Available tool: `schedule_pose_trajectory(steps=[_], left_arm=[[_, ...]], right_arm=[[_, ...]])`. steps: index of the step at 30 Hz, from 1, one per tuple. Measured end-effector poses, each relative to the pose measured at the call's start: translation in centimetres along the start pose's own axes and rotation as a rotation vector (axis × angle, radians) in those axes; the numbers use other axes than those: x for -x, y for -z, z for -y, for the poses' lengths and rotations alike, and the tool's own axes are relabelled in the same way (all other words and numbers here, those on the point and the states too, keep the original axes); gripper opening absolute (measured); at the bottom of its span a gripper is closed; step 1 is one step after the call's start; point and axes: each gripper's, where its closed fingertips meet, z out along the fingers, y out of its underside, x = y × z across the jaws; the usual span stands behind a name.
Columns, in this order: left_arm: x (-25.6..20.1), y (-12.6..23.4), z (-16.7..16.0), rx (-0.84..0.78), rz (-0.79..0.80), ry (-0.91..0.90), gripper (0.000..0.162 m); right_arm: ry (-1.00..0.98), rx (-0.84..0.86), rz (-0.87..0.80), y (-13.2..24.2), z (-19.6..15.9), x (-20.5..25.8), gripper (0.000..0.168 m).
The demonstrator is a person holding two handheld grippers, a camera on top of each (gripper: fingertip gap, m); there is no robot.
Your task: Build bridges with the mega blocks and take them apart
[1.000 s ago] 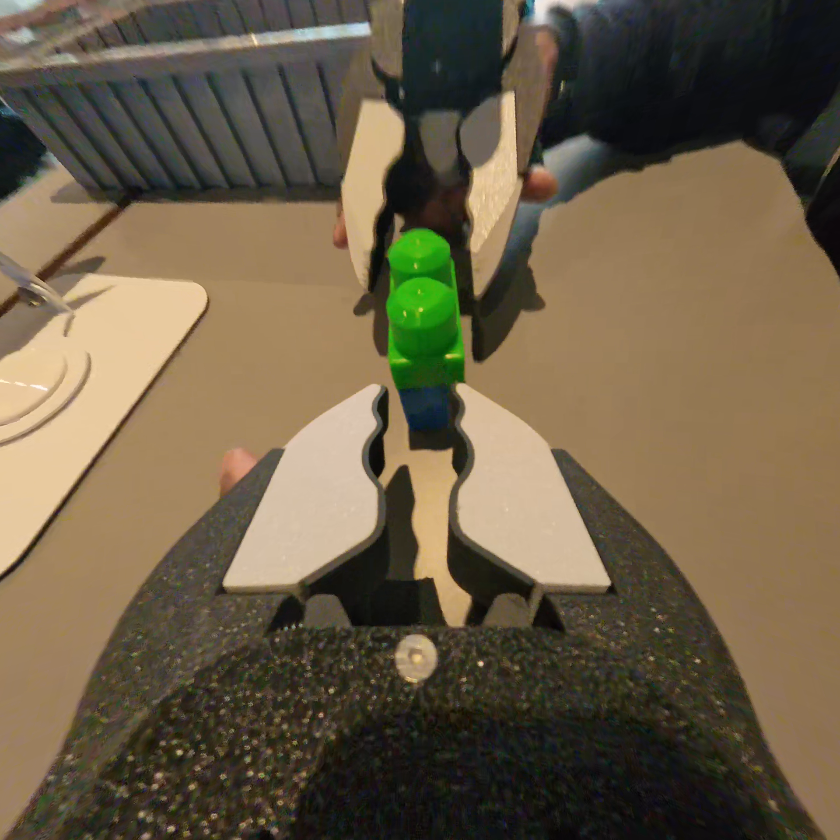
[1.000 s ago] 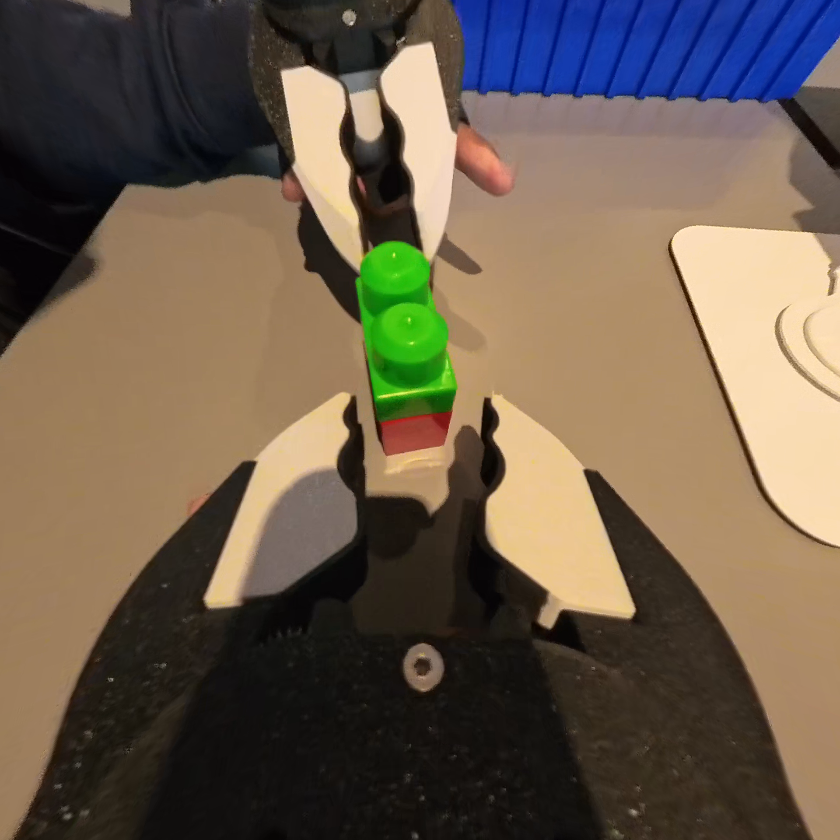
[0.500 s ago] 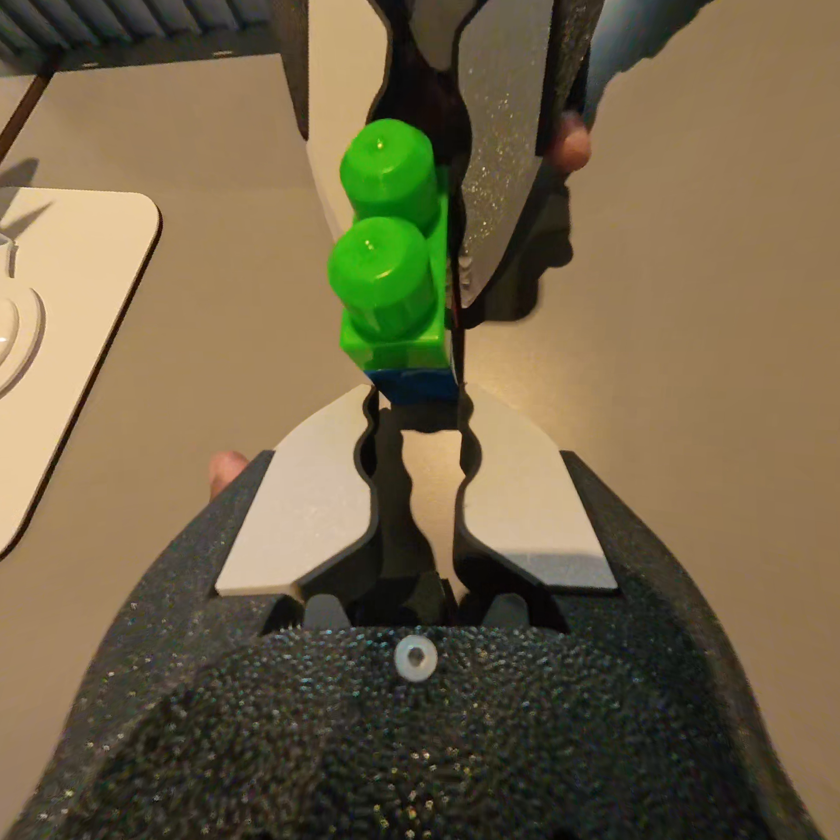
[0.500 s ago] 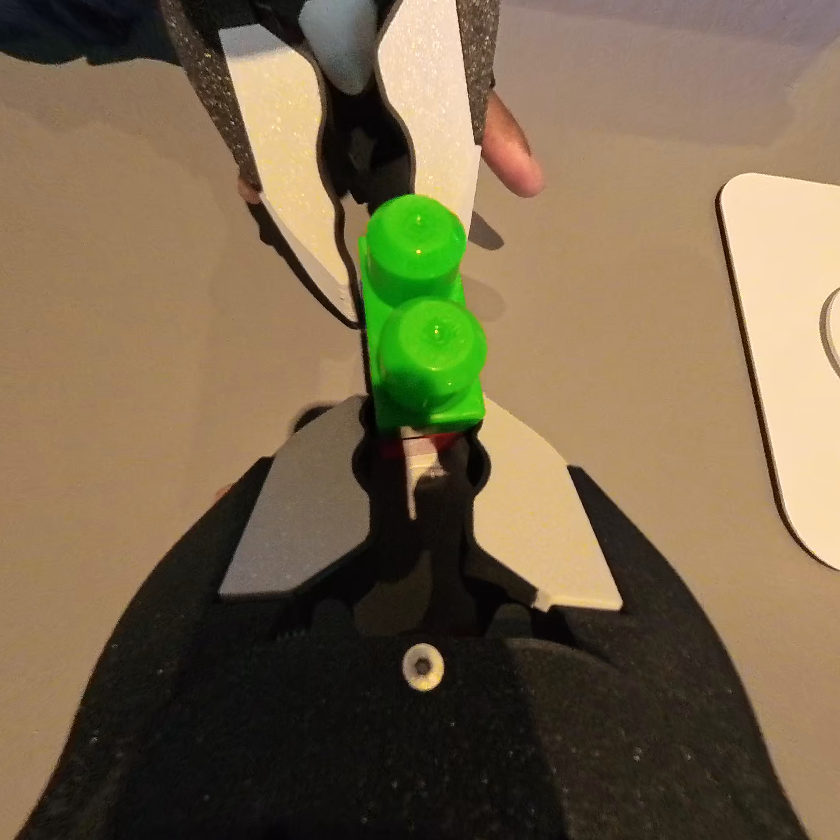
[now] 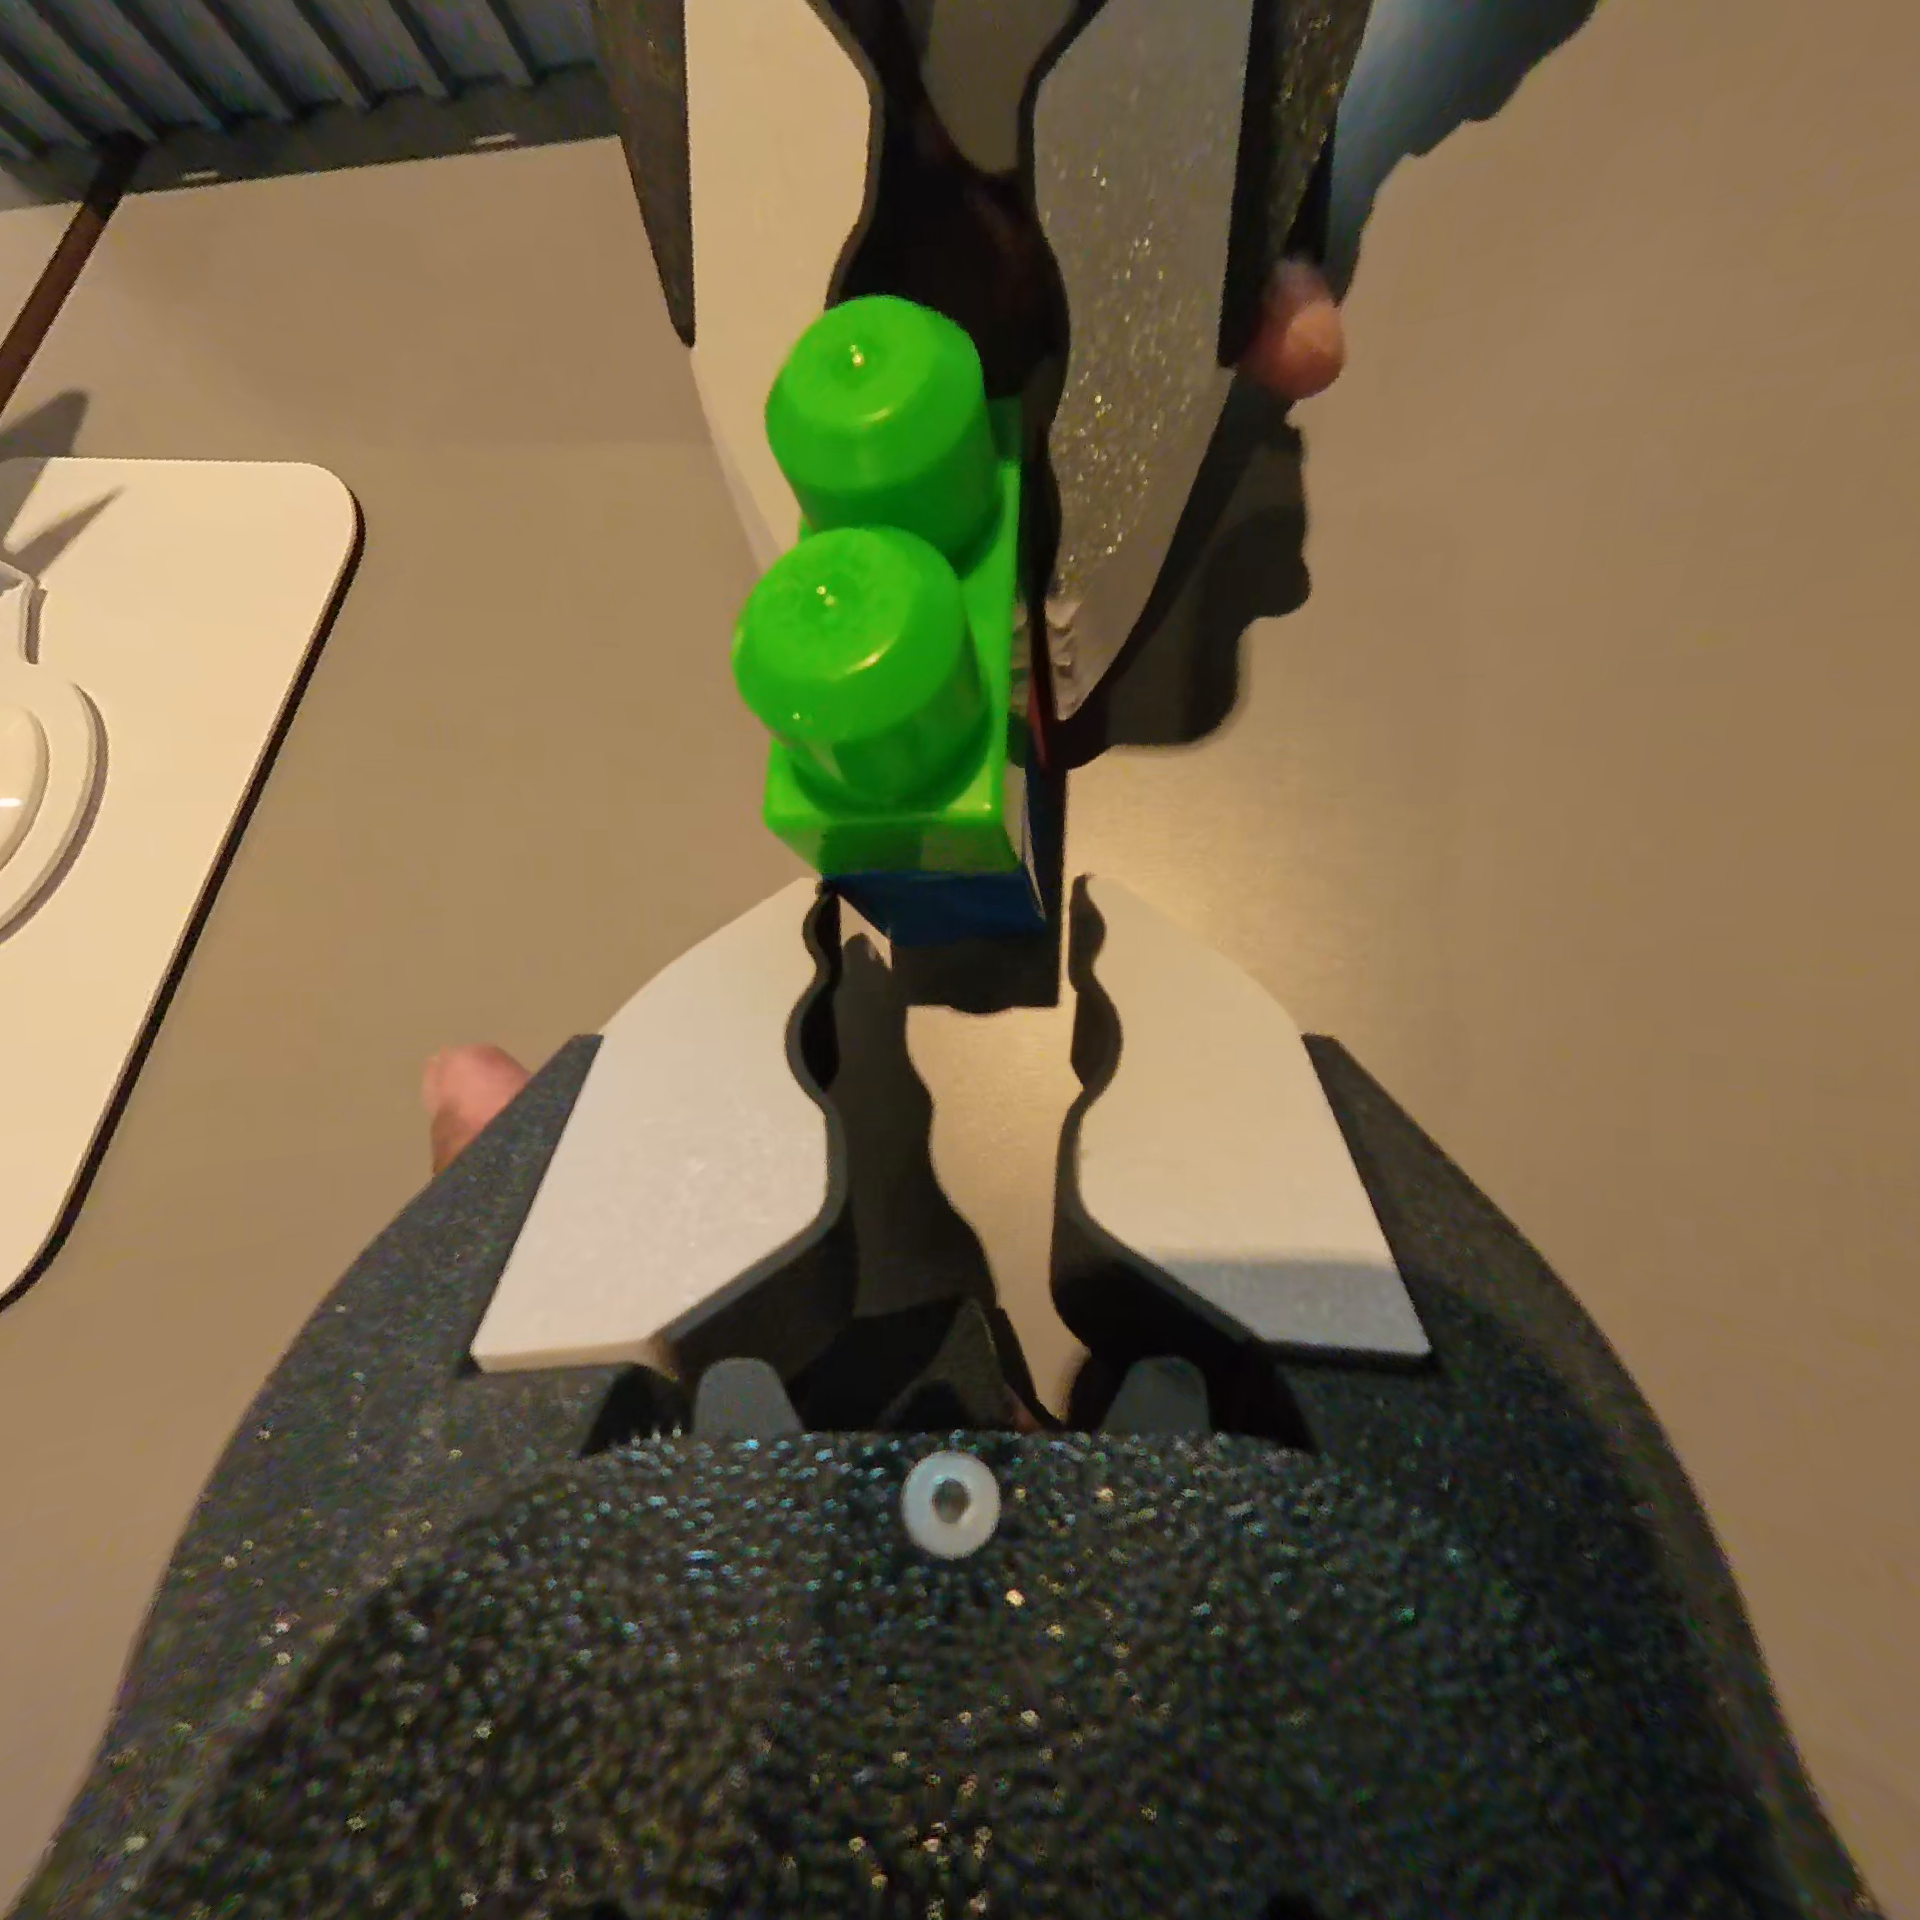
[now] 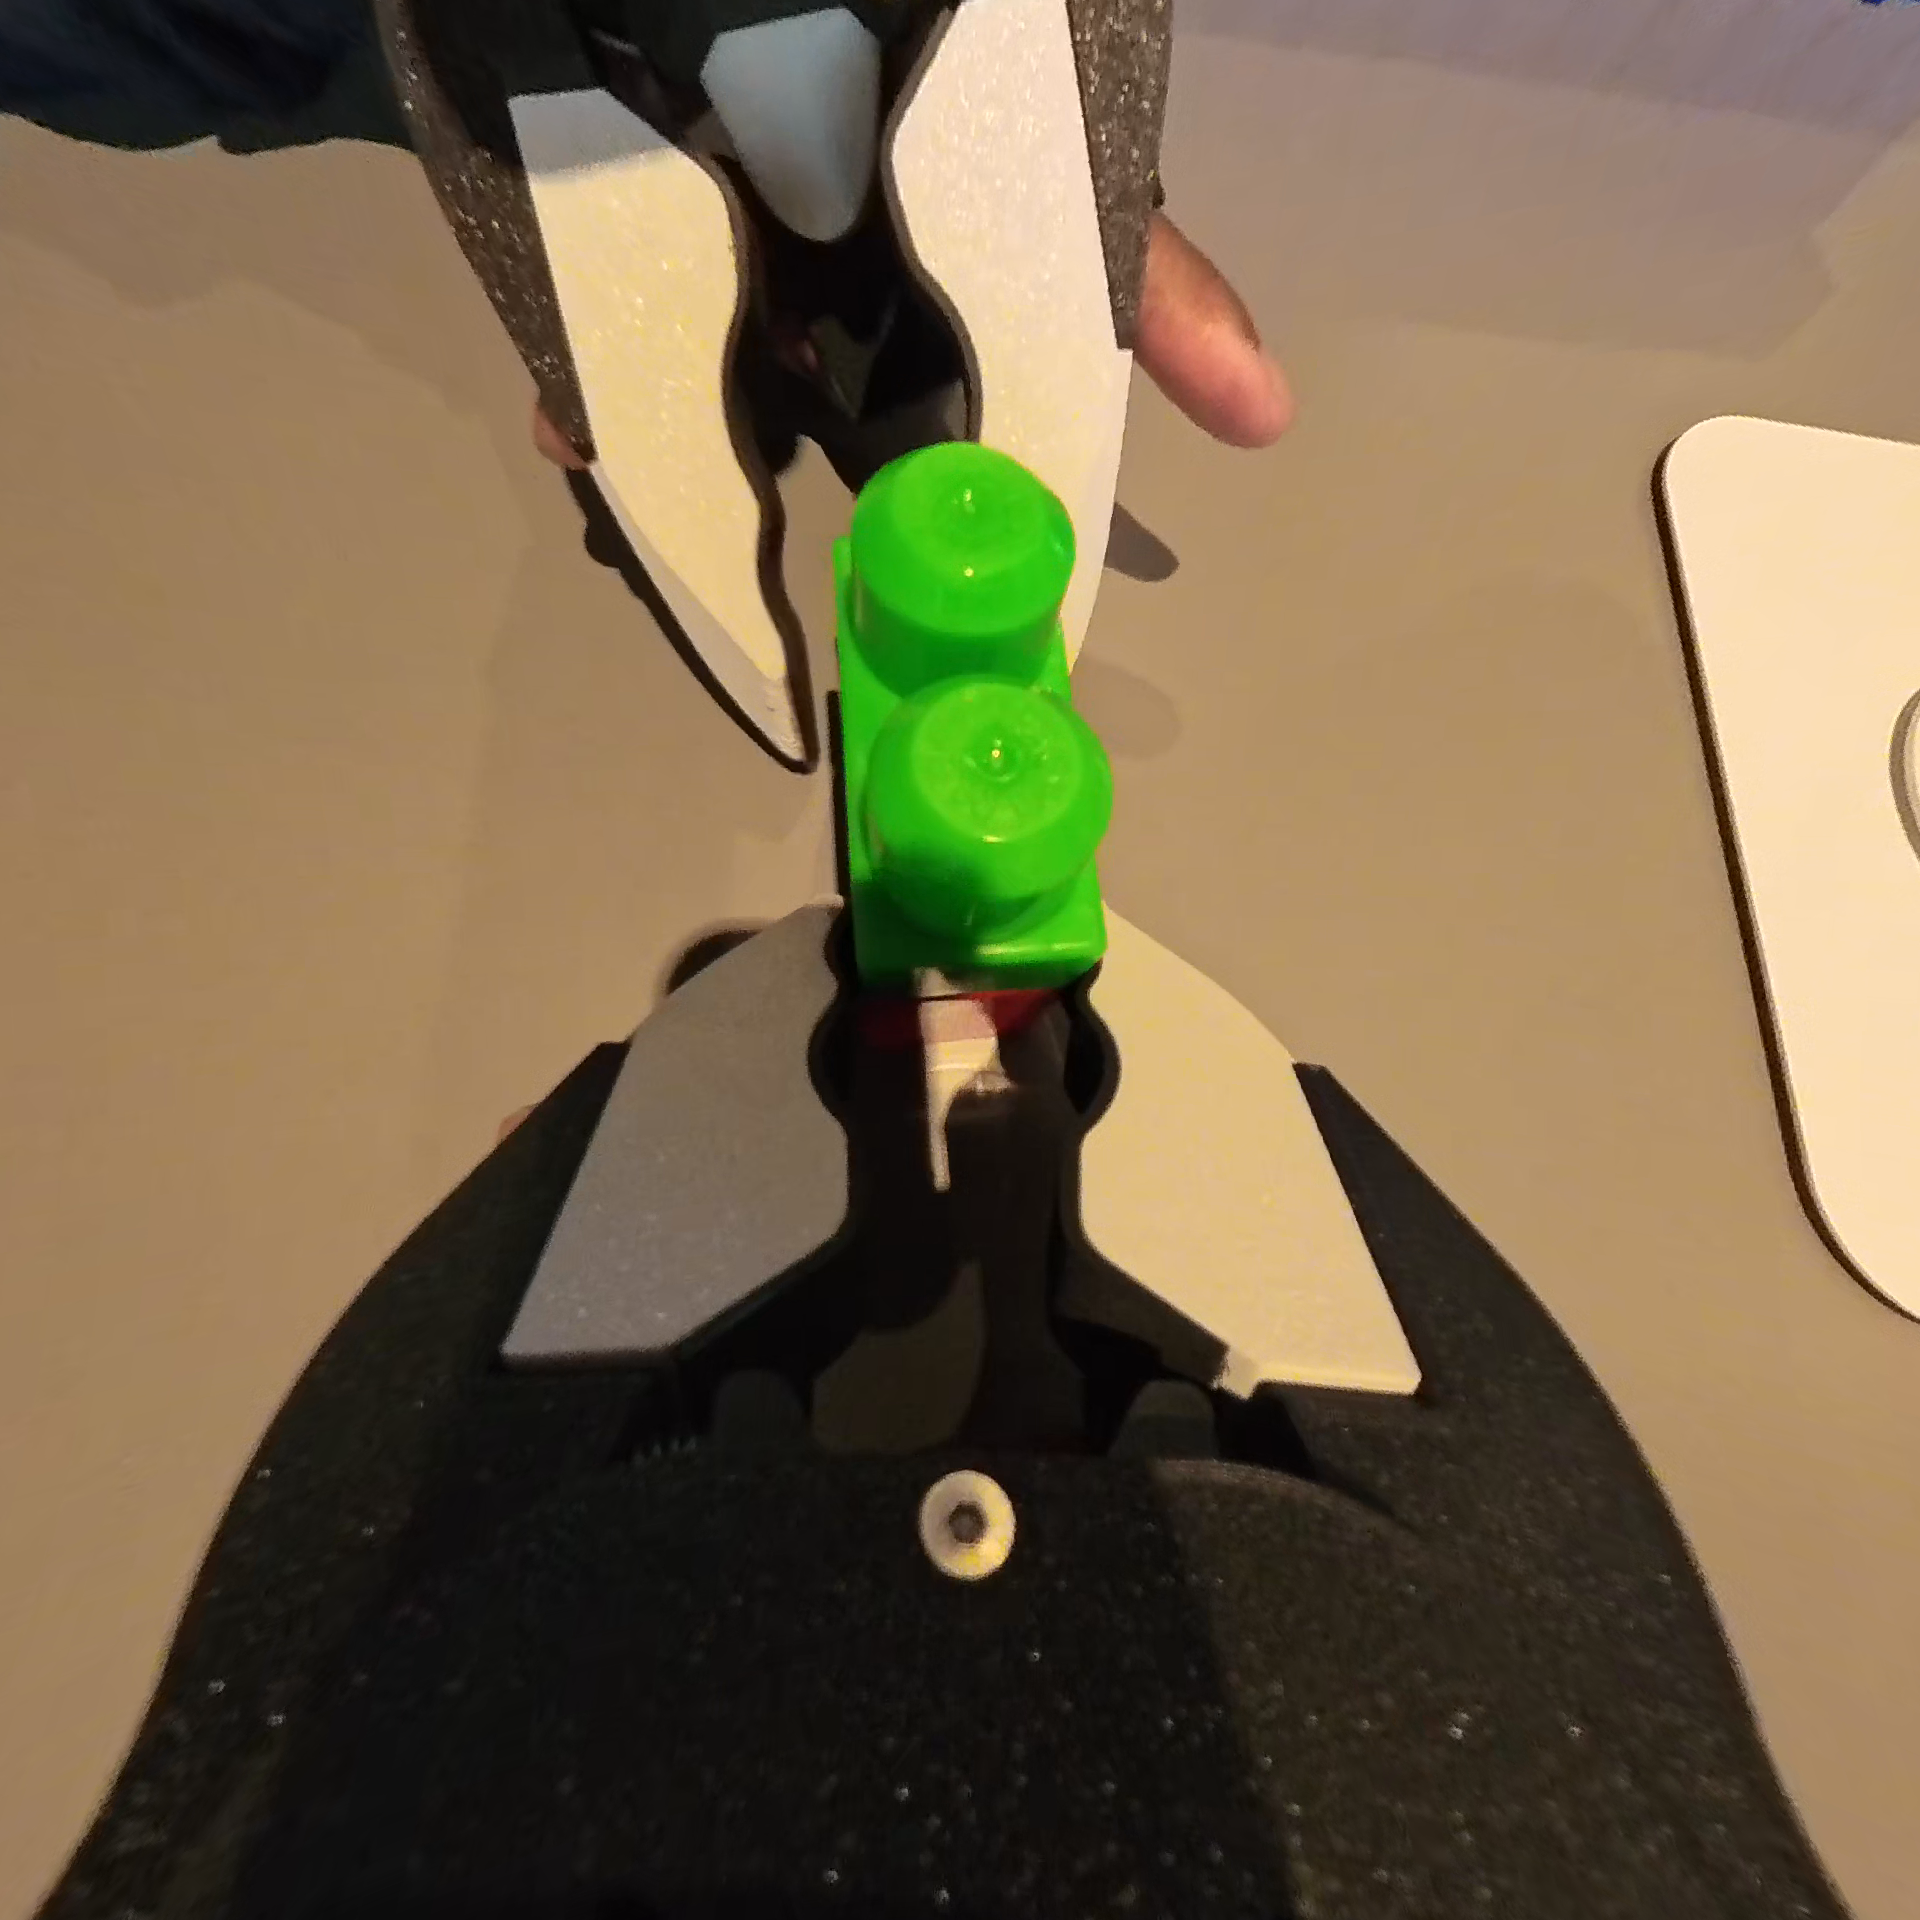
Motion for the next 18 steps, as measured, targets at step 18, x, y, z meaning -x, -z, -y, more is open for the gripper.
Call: schedule_pose_trajectory(steps=[18], left_arm=[[0.19,-0.09,0.18,-0.007,0.021,-0.012,0.041]], right_arm=[[-0.006,-0.001,0.042,-0.09,0.01,0.3,0.038]])
